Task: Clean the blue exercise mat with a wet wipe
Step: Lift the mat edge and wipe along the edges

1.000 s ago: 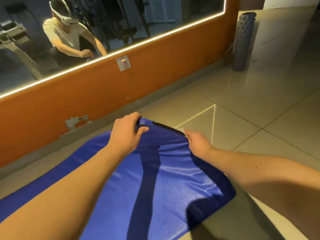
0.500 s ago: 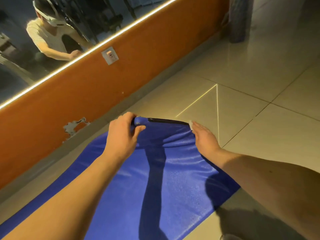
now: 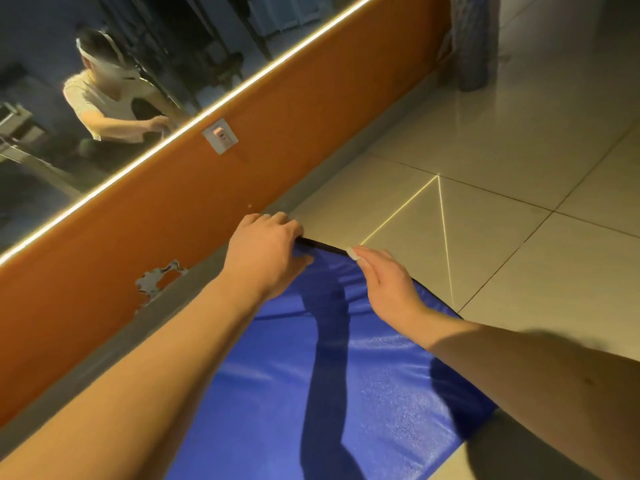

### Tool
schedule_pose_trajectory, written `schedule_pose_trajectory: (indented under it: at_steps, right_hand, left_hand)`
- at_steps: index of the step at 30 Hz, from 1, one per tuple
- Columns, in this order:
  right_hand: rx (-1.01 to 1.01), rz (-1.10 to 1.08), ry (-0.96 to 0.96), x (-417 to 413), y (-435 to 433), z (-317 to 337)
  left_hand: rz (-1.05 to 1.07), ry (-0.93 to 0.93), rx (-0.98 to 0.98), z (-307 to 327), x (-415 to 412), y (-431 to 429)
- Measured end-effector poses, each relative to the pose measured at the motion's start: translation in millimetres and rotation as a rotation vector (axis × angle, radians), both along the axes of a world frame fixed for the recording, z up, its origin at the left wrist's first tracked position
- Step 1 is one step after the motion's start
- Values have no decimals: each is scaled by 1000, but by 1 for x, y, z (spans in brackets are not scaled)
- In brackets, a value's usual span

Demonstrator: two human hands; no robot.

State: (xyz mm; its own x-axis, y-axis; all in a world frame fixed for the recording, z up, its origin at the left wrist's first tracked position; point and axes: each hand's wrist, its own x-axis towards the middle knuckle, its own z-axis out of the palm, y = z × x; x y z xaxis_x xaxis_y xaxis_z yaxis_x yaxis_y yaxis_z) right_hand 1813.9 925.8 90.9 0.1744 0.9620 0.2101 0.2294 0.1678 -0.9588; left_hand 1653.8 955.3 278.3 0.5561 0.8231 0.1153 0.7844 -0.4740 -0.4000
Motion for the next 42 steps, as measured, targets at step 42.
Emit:
schedule_pose_trajectory:
  at_steps: [42]
  right_hand:
    - [-358,-144,-461,96,-63,-125]
  left_hand:
    - [-64,238,-164,-173,100,28]
